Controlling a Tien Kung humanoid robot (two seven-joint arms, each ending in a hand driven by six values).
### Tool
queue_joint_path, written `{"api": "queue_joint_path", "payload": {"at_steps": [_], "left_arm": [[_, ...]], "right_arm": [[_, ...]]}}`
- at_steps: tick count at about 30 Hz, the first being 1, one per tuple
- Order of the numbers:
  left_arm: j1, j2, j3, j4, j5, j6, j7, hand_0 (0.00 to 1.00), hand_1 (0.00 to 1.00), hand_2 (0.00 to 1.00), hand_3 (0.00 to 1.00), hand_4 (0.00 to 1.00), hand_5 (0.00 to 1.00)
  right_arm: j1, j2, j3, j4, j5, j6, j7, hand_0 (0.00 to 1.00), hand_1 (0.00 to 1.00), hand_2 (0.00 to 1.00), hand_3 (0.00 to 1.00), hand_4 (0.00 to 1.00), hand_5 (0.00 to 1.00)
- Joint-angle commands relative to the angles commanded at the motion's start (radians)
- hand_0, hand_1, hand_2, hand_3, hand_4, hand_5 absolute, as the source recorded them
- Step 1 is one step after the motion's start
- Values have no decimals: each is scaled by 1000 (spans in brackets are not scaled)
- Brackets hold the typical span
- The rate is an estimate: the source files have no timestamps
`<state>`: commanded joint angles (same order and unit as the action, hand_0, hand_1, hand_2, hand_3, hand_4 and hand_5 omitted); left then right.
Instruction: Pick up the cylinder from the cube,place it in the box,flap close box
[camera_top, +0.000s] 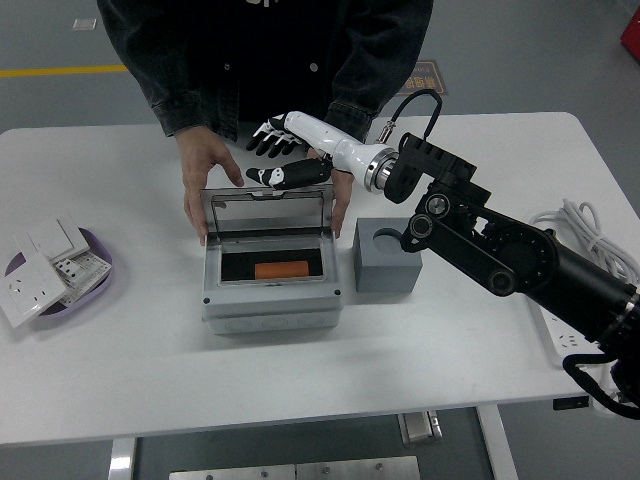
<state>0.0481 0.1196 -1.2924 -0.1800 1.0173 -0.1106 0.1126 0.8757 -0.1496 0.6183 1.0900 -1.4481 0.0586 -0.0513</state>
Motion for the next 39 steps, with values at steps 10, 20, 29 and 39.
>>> {"api": "queue_joint_path", "payload": {"at_steps": [10,20,29,39], "left_arm": [[0,2,3,0,-4,0,-2,637,673,675,710,763,316],[10,0,-2,0,-9,-1,-6,637,673,676,710,763,315],[17,-1,2,0,-16,-1,-10,637,673,675,710,763,316],[17,-2,9,0,-22,0,-12,637,673,675,710,763,316]], "right_arm": [[-23,-42,-82,34,-11,-14,0,664,643,660,691,729,404],[-74,-123,-116,253,-127,-35,-50,647,639,654,690,728,406],[-155,-90,-139,418,-398,-55,-161,639,636,654,690,727,406],[-231,-53,-110,358,-535,-75,-147,643,635,650,694,710,416]]}}
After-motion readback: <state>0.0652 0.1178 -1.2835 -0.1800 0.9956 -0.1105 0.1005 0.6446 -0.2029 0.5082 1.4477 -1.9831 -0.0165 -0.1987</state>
